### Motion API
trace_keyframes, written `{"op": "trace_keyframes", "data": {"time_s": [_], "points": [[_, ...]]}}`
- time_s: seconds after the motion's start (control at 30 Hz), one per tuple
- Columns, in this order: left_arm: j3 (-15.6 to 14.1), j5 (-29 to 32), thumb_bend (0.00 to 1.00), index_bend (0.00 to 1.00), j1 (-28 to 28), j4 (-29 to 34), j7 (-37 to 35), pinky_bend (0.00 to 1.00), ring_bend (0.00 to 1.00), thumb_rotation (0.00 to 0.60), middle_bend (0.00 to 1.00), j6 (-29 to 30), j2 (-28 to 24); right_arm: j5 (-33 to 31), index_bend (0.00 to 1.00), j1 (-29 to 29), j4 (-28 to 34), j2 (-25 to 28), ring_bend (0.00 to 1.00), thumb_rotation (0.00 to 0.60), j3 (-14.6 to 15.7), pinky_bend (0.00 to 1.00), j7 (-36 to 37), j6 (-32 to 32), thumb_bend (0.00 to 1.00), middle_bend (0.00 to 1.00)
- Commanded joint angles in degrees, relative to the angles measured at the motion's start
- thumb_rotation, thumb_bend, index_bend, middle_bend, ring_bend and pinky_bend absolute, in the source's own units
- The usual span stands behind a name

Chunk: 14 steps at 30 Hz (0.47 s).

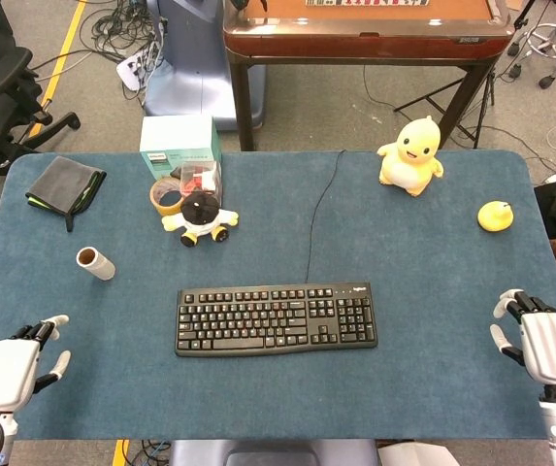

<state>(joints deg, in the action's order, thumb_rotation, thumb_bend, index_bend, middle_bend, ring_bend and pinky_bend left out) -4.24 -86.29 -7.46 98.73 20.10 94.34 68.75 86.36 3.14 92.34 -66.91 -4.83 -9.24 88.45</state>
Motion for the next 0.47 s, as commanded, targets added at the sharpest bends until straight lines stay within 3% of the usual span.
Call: {"op": "trace_keyframes", "data": {"time_s": [0.03, 0.47], "points": [[0.7, 0.4, 0.29, 0.33, 0.5, 0.0, -0.1, 0.78, 0.48, 0.6, 0.47, -1.1, -0.5, 0.2, 0.55, -0.2, 0.0, 0.1, 0.45, 0.6, 0.1, 0.68, 0.4, 0.3, 0.29, 0.38], [2.3, -0.2, 0.29, 0.34, 1.5, -0.5, -0.8, 0.78, 0.48, 0.6, 0.43, -2.2, -0.8, -0.4, 0.55, 0.0, 0.0, 0.2, 0.45, 0.6, 0.1, 0.68, 0.2, -0.6, 0.29, 0.38]]}}
